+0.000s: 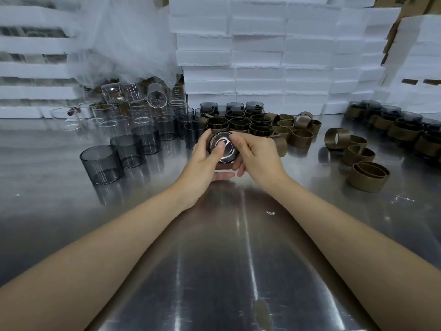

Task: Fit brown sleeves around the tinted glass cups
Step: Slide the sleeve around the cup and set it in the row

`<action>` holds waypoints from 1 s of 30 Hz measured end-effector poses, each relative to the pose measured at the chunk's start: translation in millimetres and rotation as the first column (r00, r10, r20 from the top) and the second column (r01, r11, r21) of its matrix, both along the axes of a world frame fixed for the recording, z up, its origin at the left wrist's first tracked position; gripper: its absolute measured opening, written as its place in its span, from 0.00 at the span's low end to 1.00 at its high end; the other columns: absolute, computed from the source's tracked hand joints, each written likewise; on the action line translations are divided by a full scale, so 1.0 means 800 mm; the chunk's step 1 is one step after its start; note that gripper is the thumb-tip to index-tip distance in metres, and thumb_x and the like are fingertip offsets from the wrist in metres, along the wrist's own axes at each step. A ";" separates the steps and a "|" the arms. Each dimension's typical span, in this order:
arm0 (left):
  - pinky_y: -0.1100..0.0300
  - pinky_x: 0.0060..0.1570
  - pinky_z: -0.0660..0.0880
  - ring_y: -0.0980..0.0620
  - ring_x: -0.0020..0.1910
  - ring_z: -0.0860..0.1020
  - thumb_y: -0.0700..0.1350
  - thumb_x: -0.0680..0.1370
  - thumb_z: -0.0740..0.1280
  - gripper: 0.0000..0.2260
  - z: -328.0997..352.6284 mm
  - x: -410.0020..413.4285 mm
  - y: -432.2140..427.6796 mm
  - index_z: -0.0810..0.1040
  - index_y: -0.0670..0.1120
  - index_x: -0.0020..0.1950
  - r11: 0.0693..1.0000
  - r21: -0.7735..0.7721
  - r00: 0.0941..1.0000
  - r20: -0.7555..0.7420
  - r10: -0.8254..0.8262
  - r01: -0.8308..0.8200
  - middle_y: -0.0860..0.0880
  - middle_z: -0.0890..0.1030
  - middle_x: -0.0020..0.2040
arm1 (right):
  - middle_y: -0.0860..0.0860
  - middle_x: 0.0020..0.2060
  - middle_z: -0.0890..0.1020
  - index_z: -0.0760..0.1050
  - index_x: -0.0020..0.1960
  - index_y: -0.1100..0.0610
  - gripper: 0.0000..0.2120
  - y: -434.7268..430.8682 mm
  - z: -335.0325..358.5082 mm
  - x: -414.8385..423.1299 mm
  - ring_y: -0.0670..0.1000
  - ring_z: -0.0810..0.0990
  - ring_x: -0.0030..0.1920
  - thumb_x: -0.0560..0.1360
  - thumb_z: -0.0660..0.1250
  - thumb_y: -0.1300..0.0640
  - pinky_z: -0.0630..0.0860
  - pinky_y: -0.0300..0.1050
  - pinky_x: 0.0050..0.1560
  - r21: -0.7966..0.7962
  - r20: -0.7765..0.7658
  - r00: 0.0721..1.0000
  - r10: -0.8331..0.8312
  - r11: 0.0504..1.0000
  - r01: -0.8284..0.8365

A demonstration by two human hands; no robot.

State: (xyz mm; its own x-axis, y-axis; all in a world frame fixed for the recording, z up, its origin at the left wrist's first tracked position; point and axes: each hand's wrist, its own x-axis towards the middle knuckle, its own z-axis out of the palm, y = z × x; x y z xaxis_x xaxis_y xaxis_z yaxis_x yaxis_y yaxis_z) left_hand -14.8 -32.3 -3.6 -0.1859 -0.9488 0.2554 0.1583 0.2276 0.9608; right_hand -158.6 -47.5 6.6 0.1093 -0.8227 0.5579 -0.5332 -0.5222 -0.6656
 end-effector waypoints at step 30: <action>0.58 0.45 0.82 0.37 0.46 0.84 0.45 0.83 0.61 0.10 0.006 0.005 0.003 0.76 0.48 0.63 0.994 0.110 0.992 -0.128 0.002 0.012 0.49 0.81 0.60 | 0.56 0.35 0.79 0.71 0.35 0.61 0.10 -0.017 0.012 -0.041 0.54 0.77 0.40 0.73 0.64 0.58 0.69 0.45 0.39 0.192 0.138 0.864 -0.484 0.869 0.456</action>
